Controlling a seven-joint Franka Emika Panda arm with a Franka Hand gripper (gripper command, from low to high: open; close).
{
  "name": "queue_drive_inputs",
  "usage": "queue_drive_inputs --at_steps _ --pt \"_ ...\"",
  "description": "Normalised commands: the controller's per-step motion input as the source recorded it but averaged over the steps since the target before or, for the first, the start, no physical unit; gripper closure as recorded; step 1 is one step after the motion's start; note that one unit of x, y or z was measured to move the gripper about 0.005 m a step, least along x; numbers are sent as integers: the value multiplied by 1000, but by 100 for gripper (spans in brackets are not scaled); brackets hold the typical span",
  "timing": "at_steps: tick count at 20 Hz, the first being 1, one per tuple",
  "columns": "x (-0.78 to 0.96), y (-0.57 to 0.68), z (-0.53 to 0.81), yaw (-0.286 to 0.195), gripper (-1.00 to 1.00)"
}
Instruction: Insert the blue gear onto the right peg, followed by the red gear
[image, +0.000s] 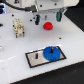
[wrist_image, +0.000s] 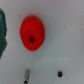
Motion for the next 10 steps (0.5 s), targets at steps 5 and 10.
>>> queue_drive_inputs --at_steps 5,10 --pt "-380 274 -231 0 -100" --pt "-229 239 -307 0 -100"
